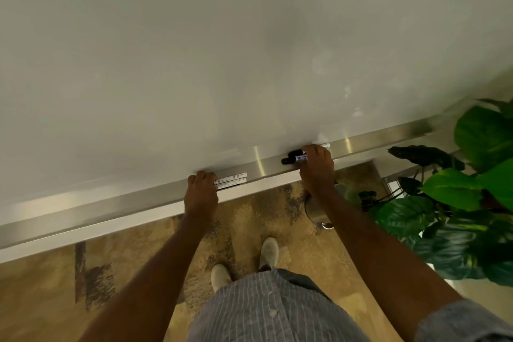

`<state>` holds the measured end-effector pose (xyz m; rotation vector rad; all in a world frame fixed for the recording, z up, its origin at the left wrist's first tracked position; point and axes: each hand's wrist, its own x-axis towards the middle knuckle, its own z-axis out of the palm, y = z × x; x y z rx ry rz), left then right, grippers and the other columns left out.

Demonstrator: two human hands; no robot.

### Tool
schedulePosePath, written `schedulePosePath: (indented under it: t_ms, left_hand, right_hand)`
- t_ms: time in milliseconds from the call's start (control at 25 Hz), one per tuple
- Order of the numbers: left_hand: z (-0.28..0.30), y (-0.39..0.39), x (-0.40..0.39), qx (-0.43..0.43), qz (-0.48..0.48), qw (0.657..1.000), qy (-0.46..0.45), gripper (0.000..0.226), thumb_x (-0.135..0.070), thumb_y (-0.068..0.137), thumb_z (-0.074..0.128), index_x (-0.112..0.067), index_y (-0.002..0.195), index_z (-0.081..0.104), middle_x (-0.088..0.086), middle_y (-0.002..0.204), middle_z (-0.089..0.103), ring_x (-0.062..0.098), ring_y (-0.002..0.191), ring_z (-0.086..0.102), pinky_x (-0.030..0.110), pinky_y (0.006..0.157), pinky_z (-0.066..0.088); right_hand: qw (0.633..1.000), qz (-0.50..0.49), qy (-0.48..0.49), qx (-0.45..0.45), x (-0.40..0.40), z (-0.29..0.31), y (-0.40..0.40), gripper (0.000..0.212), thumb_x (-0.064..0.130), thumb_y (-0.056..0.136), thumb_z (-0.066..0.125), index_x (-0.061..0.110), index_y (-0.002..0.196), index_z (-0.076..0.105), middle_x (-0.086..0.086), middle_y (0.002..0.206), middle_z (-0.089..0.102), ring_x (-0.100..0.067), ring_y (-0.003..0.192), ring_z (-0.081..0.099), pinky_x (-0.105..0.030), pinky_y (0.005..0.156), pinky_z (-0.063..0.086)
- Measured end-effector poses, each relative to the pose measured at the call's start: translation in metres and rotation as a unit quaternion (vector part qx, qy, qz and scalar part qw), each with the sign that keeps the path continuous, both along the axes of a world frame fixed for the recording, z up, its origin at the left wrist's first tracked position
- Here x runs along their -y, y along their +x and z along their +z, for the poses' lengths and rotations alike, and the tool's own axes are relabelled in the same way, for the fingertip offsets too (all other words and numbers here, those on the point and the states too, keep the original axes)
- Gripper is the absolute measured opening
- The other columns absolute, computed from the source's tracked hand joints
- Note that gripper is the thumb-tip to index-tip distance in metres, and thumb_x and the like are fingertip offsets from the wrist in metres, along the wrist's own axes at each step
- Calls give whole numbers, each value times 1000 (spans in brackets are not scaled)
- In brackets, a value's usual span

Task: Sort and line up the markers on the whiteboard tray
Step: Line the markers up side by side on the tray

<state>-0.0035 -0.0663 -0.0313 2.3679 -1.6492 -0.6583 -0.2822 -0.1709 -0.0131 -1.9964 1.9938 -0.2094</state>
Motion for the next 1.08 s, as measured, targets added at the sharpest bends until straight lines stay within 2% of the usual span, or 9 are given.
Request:
schedulePosePath:
  t_ms: [160, 320, 440, 560, 800, 960, 1080]
  left_hand:
    - [-3, 1, 1, 30, -42, 998, 20, 38, 4, 90, 49, -11, 121, 64, 7, 125, 61, 28, 120, 50, 38, 96, 46]
    - [0, -3, -1, 27, -15, 1000, 2, 36, 7, 89, 51, -9, 118, 65, 11, 122, 61, 31, 115, 51, 40, 93, 47]
    - [0, -2, -1, 32, -23, 999, -1, 37, 8, 88, 52, -10, 118, 65, 10, 122, 61, 30, 115, 51, 37, 94, 46]
    - [-1, -2, -1, 35, -33, 999, 9, 37, 6, 89, 51, -10, 119, 64, 8, 124, 62, 29, 118, 51, 37, 96, 46]
    - [4, -2, -4, 2, 1, 1000, 3, 39, 12, 85, 50, -9, 116, 65, 10, 116, 66, 33, 113, 52, 45, 85, 51]
    - [3, 8, -7, -4, 1, 1000, 5, 37, 9, 87, 54, -10, 117, 64, 9, 117, 66, 31, 114, 51, 43, 87, 52]
    - [2, 20, -13, -1, 7, 1000, 5, 39, 10, 86, 55, -10, 118, 64, 9, 117, 66, 31, 114, 51, 44, 88, 52]
  right_hand:
    - [992, 79, 12, -93, 10, -7, -14, 44, 24, 97, 59, 16, 139, 51, -6, 145, 51, -24, 138, 42, -37, 115, 34]
    - [974, 162, 55, -147, 20, -7, -18, 42, 28, 100, 54, 18, 140, 51, -5, 145, 48, -24, 135, 42, -37, 113, 33]
    - [979, 161, 53, -110, 21, -3, -19, 41, 17, 96, 60, 14, 137, 53, -12, 137, 52, -31, 122, 52, -42, 102, 45]
    - [974, 177, 49, -130, 21, 0, -14, 44, 5, 93, 60, 14, 135, 51, -12, 134, 52, -30, 119, 54, -42, 100, 45]
    - [965, 199, 68, -154, 24, 2, -13, 41, 6, 97, 53, 17, 136, 52, -6, 136, 55, -28, 123, 50, -42, 100, 41]
    - [961, 219, 68, -152, 23, 4, -6, 40, 4, 96, 52, 20, 132, 60, -4, 133, 60, -25, 124, 50, -40, 104, 39]
    - [955, 267, 47, -117, 14, 6, 19, 36, 7, 96, 52, 21, 128, 64, -3, 128, 62, -24, 123, 51, -39, 104, 37]
